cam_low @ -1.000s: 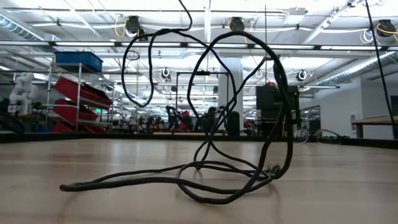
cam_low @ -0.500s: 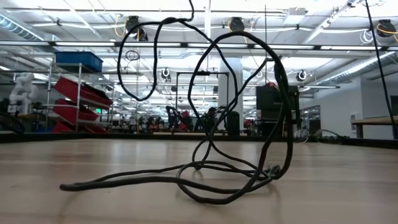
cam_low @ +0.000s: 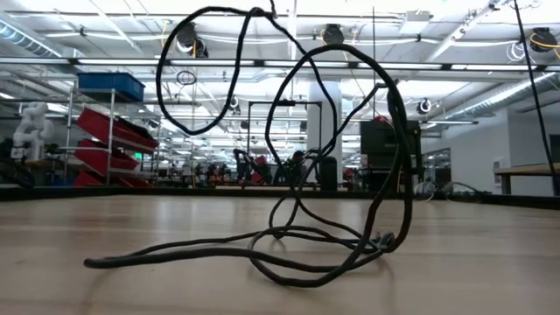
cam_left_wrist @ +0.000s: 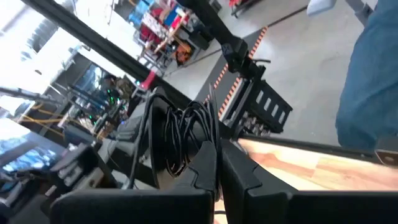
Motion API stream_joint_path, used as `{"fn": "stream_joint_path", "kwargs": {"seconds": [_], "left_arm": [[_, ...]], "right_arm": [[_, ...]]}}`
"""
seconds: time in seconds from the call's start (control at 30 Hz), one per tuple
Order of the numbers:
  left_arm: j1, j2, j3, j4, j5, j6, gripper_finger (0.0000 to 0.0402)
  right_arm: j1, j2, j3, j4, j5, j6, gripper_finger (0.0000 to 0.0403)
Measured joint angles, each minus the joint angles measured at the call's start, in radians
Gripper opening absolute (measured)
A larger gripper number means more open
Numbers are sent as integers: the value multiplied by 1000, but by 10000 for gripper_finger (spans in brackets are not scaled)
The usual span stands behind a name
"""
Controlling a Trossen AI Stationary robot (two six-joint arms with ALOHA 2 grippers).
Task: Coil cords
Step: Coil the black wire onto the black spool
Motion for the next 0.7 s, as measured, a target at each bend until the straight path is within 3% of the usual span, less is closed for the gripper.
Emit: {"fn": "stream_joint_path", "kwargs": {"seconds": [0.13,0.7], "left_arm": [[-5,0,0,14,20,18,8],[-7,1,0,65,51,25,8]], "right_arm": [[-13,22,0,4,-71,15,0],[-15,52,0,25,-176,22,0]]}}
